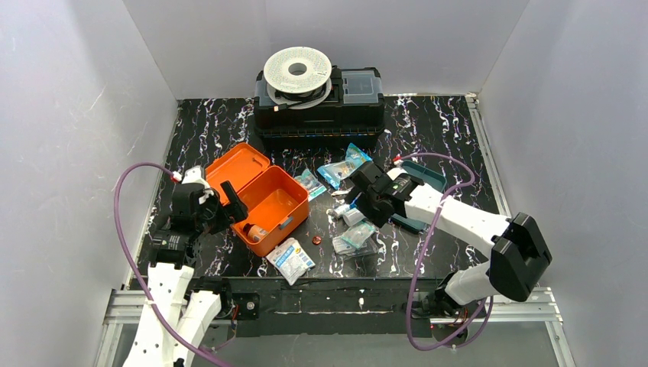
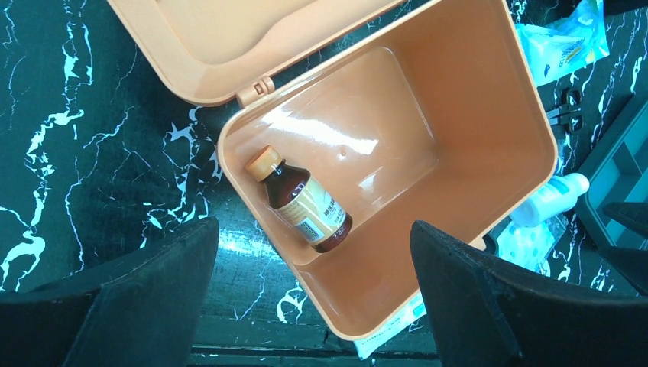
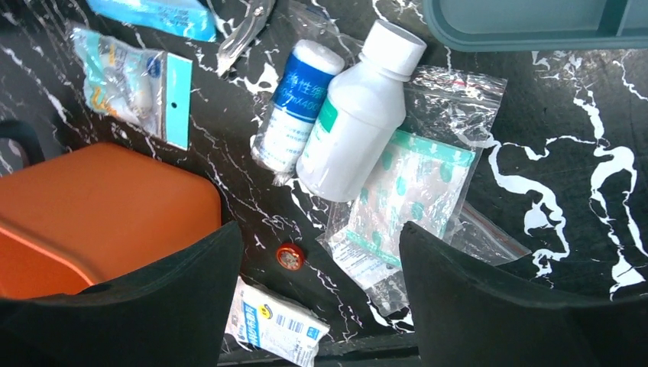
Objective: Organize the medicine kit
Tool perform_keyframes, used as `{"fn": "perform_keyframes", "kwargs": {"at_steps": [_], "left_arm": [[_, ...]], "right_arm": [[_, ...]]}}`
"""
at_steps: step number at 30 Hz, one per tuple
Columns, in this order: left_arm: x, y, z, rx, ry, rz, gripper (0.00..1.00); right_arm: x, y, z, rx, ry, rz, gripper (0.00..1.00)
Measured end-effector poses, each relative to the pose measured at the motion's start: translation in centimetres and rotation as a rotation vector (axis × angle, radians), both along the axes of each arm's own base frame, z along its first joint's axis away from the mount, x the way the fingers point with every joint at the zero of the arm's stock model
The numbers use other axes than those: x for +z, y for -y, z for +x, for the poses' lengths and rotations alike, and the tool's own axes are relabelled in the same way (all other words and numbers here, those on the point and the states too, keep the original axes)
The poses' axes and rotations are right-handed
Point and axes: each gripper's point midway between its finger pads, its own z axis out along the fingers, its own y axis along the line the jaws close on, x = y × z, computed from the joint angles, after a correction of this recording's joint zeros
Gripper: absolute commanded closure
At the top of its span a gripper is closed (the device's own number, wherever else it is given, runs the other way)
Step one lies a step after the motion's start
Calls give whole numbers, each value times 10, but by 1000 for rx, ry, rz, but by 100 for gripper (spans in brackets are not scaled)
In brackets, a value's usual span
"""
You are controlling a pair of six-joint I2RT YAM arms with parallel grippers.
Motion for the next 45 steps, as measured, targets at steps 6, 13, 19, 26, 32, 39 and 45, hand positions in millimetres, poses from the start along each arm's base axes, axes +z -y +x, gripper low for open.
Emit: {"fn": "perform_keyframes", "kwargs": {"at_steps": [6,13,19,26,32,39,45], "left_arm": [[0,4,-1,-21,0,-1,4],[0,6,-1,-31,0,-2,4],[0,7,-1,-37,0,-1,4],[0,8,-2,-40,0,-2,4],[0,9,-2,-40,0,-3,4],[0,9,-2,-40,0,-3,4],[0,9,-2,-40,0,-3,4]], "right_arm": [[-15,5,3,-85,-48,14,20],[-30,3,9,-144,-91,30,22],[-39,1,11,-166,-118,37,25],[-55,2,10,-186,-157,24,27],[-64,3,13,-199,-175,20,33],[-70,3,18,-215,-180,26,42],[-70,2,20,-217,-176,33,51]]}}
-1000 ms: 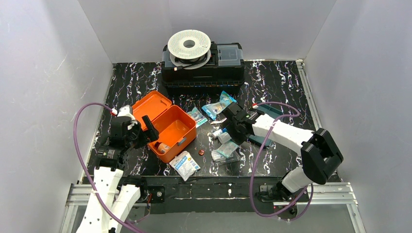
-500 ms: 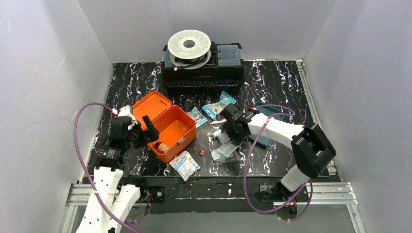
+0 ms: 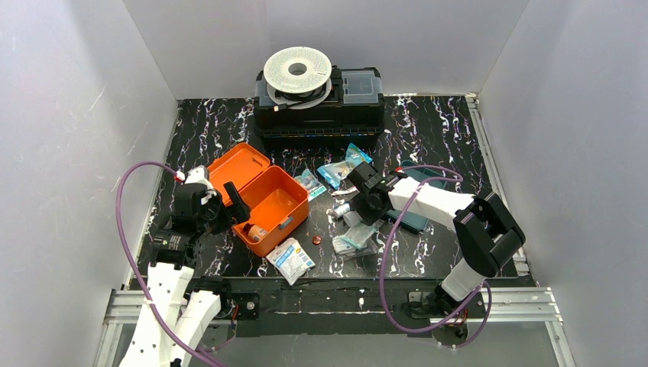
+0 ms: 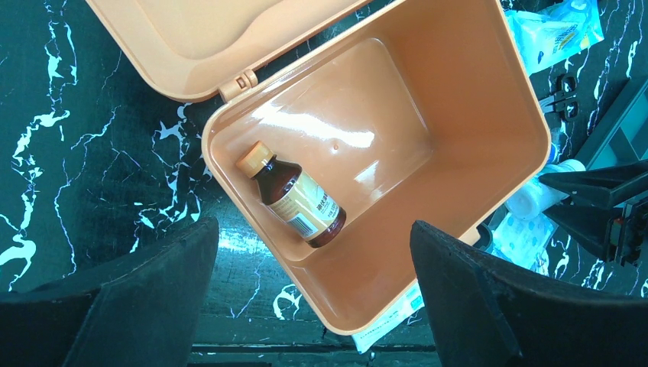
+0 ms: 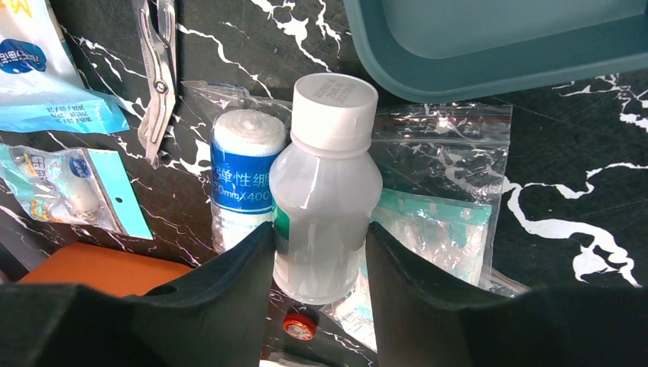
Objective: Organize the medicine kit
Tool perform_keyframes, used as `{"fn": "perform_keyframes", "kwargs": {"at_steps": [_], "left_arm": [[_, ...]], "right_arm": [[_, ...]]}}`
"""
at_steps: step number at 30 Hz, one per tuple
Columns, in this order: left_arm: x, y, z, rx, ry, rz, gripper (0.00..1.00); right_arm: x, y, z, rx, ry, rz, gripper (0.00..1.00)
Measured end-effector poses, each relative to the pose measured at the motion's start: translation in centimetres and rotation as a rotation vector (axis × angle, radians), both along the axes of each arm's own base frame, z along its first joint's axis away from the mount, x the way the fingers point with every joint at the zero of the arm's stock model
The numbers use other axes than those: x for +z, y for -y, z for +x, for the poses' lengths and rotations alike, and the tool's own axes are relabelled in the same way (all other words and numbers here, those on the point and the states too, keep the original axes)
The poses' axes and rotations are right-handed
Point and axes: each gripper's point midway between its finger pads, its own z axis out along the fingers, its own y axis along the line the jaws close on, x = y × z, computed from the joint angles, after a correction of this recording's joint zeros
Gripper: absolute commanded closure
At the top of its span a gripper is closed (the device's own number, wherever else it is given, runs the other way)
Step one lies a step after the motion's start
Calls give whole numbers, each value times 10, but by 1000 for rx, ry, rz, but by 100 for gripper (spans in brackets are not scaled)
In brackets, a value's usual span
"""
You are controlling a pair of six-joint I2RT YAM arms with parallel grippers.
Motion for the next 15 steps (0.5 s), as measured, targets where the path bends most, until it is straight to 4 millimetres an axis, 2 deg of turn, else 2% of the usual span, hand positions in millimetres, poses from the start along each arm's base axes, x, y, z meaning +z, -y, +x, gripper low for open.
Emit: {"fn": "perform_keyframes", "kwargs": {"at_steps": [10,14,15], "left_arm": [[0,0,0,0,0,0,4],[0,0,0,0,0,0,4],[0,0,0,0,0,0,4]], "right_arm": [[0,1,0,10,9,0,84],[2,8,-4,20,19,-18,98],[5,10,-5,27,22,-23,99]]}}
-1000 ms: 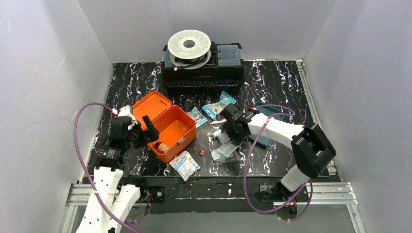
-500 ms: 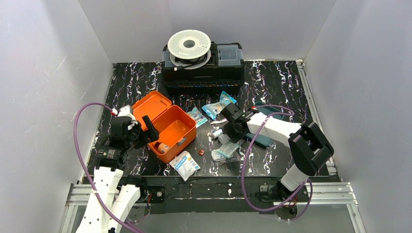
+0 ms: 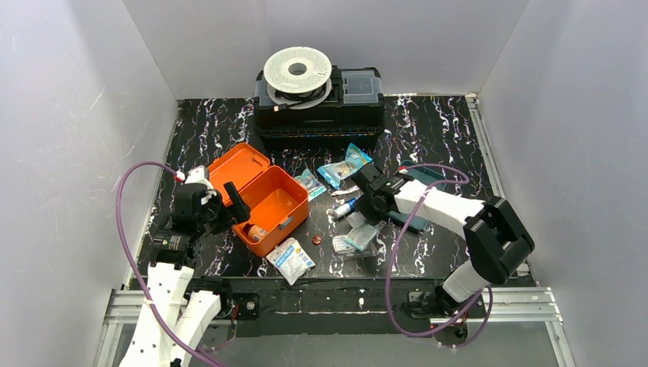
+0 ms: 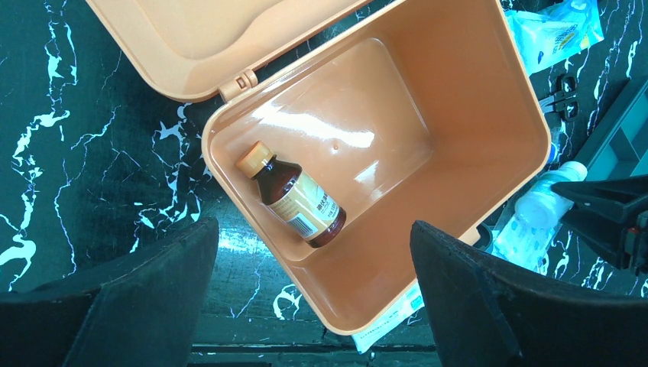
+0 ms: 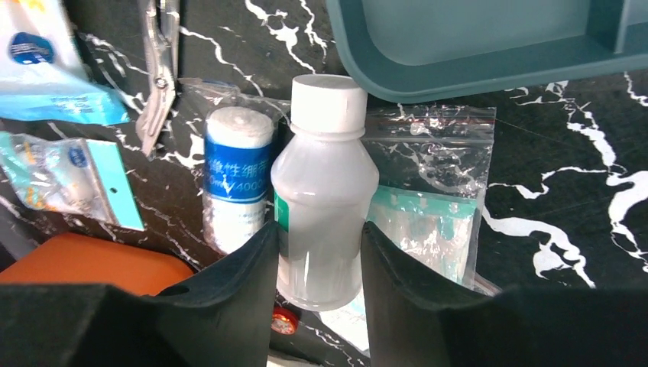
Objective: Organize the medicine kit
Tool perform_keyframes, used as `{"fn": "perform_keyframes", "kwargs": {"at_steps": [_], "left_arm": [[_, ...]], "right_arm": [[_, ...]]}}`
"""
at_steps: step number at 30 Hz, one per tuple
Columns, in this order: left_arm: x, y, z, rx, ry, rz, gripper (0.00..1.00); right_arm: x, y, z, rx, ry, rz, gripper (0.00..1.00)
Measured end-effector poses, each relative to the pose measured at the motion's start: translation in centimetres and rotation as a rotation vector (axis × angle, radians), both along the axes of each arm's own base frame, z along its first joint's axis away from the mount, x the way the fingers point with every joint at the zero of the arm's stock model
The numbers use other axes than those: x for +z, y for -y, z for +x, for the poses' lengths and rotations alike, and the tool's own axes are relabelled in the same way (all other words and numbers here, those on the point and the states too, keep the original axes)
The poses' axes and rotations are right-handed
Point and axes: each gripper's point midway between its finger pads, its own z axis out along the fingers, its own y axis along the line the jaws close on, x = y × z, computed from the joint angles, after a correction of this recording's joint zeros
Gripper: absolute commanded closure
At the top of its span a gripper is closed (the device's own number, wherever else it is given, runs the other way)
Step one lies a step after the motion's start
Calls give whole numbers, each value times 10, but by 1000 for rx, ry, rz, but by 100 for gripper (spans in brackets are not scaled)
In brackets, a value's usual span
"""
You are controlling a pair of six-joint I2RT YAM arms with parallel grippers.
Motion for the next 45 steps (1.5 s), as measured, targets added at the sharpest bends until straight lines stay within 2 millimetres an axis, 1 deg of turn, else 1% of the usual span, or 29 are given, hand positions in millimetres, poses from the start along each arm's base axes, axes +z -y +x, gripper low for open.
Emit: {"fn": "perform_keyframes", "kwargs": {"at_steps": [7,11,12,13,16,19,23,26,28,29,31,35,42,45], "left_arm": [[0,0,0,0,0,0,4],[0,0,0,0,0,0,4],[0,0,0,0,0,0,4],[0,0,0,0,0,0,4],[0,0,0,0,0,0,4],[0,0,0,0,0,0,4],[0,0,0,0,0,0,4],[0,0,0,1,0,1,4],[0,0,0,1,0,1,4],[0,0,0,1,0,1,4],[0,0,0,1,0,1,4],[0,0,0,0,0,0,4],[0,0,0,0,0,0,4],[0,0,0,0,0,0,4]], "right_arm": [[33,6,3,61,96,9,99],[46,9,2,112,134,0,99],[48,10,2,126,141,-3,93],[50,10,2,138,149,-7,83],[52,12,1,177,160,-21,65],[54,8,2,214,161,-24,51],[51,-1,5,243,152,-8,40],[44,-10,7,254,133,7,35],[39,-17,8,263,114,16,28],[37,-21,9,267,106,18,27],[34,-28,11,271,97,23,26],[31,-40,13,281,86,48,28],[16,-48,9,282,42,60,33],[14,-48,8,282,34,62,35]]}}
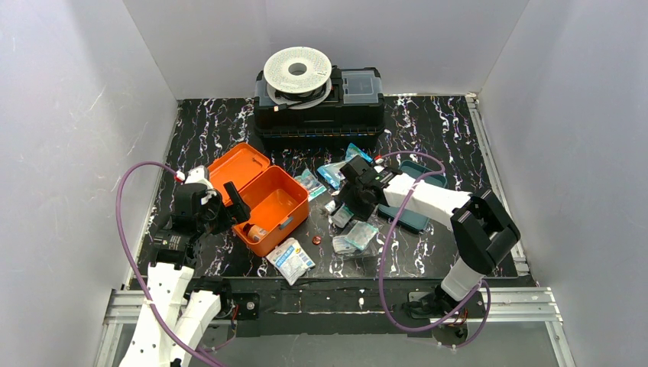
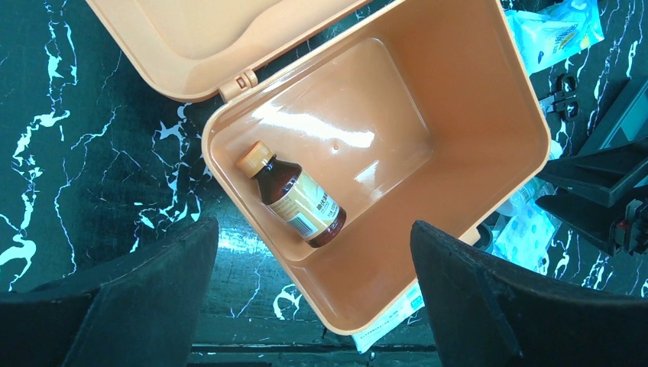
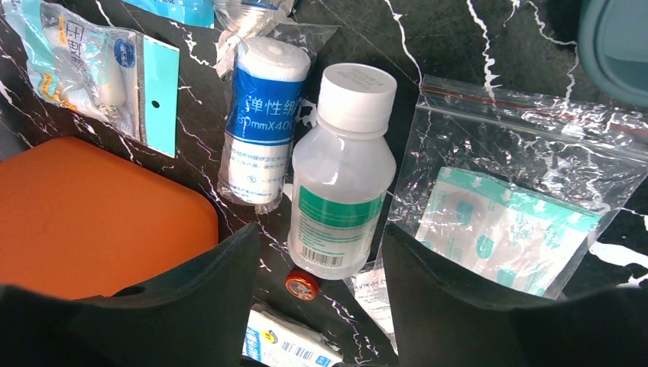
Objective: Organize the medicine kit
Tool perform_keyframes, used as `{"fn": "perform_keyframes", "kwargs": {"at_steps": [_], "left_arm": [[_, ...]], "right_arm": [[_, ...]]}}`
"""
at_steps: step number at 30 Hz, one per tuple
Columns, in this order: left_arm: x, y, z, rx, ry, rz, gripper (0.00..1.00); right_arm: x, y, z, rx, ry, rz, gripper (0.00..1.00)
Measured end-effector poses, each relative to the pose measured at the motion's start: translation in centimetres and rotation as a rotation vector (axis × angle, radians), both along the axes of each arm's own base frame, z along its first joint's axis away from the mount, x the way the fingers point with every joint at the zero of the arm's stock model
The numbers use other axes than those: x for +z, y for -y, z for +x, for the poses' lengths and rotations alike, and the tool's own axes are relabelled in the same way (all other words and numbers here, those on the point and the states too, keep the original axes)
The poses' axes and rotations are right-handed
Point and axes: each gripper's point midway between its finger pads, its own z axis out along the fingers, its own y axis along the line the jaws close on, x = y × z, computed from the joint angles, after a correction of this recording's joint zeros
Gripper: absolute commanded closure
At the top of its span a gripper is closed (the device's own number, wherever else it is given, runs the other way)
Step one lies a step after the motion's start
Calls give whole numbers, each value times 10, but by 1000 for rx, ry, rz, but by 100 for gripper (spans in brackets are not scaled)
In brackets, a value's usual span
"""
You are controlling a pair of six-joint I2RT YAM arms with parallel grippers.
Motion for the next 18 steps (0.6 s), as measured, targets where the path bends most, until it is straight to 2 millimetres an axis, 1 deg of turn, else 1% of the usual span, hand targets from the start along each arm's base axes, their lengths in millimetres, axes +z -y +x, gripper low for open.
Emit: {"fn": "perform_keyframes", "kwargs": {"at_steps": [6,13,15,18], "left_arm": [[0,1,0,-4,0,0,4],[0,1,0,-4,0,0,4],[0,1,0,-4,0,0,4],[0,1,0,-5,0,0,4]], "right_arm": [[-3,0,0,-2,-7,-5,37],[-23,2,-3,-2,-52,-39,38],[-24,2,-4,-3,-55,-41,41],[-24,2,-4,-4,-54,-40,53]]}}
